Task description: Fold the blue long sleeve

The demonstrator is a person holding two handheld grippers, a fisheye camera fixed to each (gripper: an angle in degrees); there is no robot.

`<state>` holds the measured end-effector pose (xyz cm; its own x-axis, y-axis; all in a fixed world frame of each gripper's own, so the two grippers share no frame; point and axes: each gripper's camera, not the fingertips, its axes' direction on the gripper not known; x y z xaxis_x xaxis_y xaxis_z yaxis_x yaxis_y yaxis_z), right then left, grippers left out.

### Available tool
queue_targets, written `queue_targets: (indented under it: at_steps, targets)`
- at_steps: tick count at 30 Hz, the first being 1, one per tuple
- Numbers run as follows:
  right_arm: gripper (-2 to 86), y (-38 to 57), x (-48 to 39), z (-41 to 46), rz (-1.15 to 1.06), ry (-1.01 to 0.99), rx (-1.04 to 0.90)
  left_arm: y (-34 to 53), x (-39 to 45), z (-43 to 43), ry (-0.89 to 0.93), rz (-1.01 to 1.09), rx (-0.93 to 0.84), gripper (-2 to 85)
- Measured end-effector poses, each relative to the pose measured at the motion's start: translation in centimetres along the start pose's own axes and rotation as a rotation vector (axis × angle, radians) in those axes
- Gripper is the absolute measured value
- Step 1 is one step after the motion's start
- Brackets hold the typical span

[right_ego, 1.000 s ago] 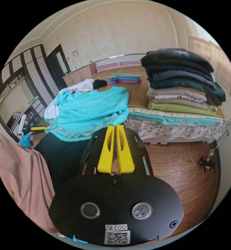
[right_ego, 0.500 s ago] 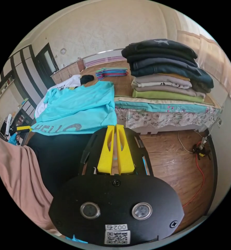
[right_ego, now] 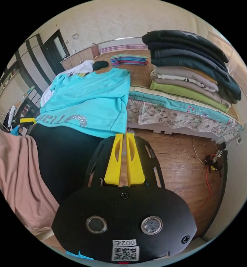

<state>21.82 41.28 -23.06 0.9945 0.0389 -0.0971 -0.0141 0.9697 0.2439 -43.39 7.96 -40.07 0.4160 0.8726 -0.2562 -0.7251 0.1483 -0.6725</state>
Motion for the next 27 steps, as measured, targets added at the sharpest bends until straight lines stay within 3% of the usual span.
queue_targets:
  at_steps: [9, 14, 18, 24, 27]
  targets:
    - [9.7, -1.0, -6.1, 1.8, -0.255, -0.003, -0.063, -0.8, -1.1, -0.2, 0.004, 0.013, -0.016, -0.9]
    - [7.4, -1.6, -7.8, 3.5, -0.288, 0.046, -0.079, -0.8, -1.5, -0.1, 0.021, -0.004, -0.012, -0.9]
    - [0.3, -2.2, -8.7, 3.1, -0.295, 0.085, -0.047, -0.8, -1.9, -0.5, 0.028, -0.01, 0.008, -0.9]
    - [-0.9, -2.9, -9.2, -1.7, -0.307, 0.072, 0.08, -1.1, -2.7, -2.0, -0.018, -0.051, 0.037, -0.9]
    - [-0.9, -3.0, -9.8, -1.4, -0.349, 0.088, 0.025, -1.5, -2.7, -1.4, -0.016, -0.024, 0.001, -0.9]
